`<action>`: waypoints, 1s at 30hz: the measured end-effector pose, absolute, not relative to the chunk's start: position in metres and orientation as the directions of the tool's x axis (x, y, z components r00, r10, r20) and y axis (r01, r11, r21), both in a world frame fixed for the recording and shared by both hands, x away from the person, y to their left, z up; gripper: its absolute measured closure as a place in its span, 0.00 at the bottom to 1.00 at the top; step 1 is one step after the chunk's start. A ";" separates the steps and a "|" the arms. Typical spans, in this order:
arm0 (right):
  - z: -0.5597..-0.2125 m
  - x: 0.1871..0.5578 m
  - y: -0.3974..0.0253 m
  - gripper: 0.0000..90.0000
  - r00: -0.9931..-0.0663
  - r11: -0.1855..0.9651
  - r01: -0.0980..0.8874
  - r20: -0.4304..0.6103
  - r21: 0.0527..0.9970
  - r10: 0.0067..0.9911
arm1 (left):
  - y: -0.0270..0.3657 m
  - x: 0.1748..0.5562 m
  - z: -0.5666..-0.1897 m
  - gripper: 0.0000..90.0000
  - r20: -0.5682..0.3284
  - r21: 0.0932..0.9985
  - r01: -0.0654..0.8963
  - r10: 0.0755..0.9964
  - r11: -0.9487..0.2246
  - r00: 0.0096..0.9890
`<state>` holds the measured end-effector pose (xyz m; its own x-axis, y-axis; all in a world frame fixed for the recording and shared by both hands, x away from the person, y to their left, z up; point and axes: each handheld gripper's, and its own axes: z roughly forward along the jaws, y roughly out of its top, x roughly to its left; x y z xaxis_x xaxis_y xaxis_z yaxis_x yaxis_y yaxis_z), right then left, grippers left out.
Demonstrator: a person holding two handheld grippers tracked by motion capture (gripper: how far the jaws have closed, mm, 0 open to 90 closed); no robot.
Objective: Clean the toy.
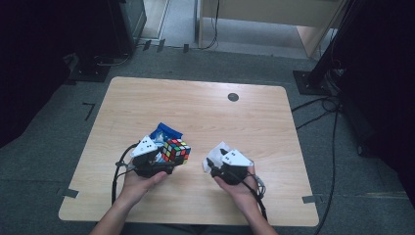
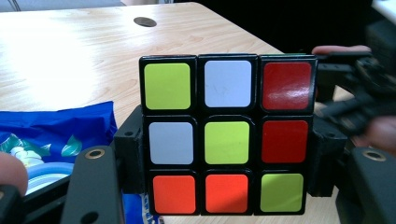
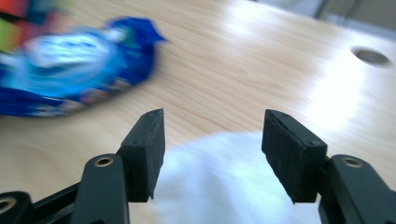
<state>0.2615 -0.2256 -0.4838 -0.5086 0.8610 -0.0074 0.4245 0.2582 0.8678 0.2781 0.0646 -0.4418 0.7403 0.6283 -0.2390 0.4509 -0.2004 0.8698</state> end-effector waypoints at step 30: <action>-0.520 0.288 -0.235 0.82 -0.473 0.295 0.572 0.014 0.765 0.881 | 0.054 0.275 -0.450 0.37 -0.214 0.866 0.434 0.602 -0.247 0.769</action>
<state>0.2880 -0.2352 -0.5203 -0.4732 0.8808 0.0140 0.5720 0.2951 0.7653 0.2748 0.0539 -0.4496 0.7691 0.6022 -0.2140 0.4342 -0.2466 0.8664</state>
